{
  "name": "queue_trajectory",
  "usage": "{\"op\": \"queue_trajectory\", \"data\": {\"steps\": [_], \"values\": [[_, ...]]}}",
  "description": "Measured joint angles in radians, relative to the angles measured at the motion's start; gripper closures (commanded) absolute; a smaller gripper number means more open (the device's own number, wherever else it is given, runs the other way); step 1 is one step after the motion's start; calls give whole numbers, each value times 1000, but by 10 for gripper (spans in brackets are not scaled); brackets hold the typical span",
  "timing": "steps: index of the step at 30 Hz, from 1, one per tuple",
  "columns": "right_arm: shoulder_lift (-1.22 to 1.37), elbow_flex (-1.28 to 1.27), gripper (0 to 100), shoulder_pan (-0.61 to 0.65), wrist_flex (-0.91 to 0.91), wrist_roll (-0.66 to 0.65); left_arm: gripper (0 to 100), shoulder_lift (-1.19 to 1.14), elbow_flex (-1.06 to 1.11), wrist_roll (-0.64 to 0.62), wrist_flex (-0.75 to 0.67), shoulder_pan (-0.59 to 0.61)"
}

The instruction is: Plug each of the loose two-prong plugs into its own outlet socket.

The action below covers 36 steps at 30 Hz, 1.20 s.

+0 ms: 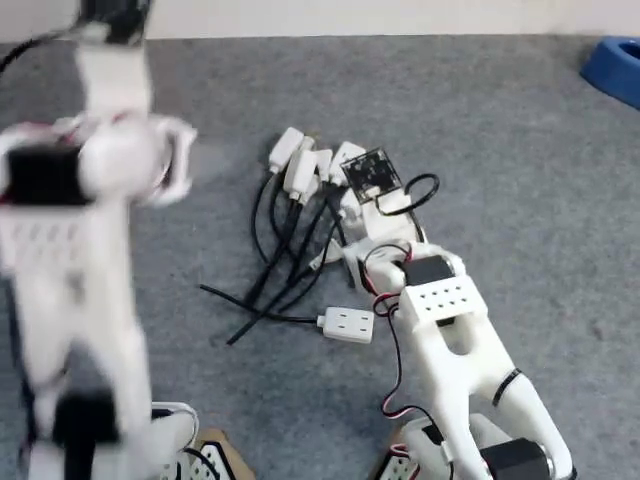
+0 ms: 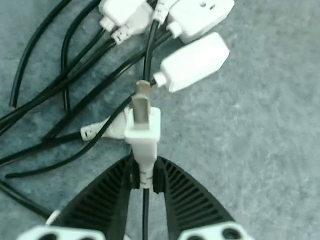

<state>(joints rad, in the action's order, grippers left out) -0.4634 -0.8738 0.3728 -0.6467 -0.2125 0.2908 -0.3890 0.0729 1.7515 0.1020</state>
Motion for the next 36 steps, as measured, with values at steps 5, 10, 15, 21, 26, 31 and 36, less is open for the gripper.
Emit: {"op": "queue_trajectory", "data": {"steps": [5, 10, 15, 21, 26, 31, 36], "values": [[-15, 0, 991, 41, -37, 3, 634, 427, 614, 72, -137, 6], [-160, 0, 991, 158, -69, 48, 635, 804, 1149, 180, -373, 6], [-279, -100, 991, 276, -40, 57, 635, 1172, 1511, 161, -600, 8], [-296, -170, 991, 351, -23, 57, 635, 1501, 1734, 103, -752, 8], [-298, -180, 991, 359, -23, 57, 635, 1473, 1720, 100, -766, 6], [-298, -180, 991, 359, -23, 57, 635, 1419, 1692, 69, -769, -49], [-302, -198, 991, 365, -23, 57, 635, 1339, 1691, 68, -789, -74]]}}
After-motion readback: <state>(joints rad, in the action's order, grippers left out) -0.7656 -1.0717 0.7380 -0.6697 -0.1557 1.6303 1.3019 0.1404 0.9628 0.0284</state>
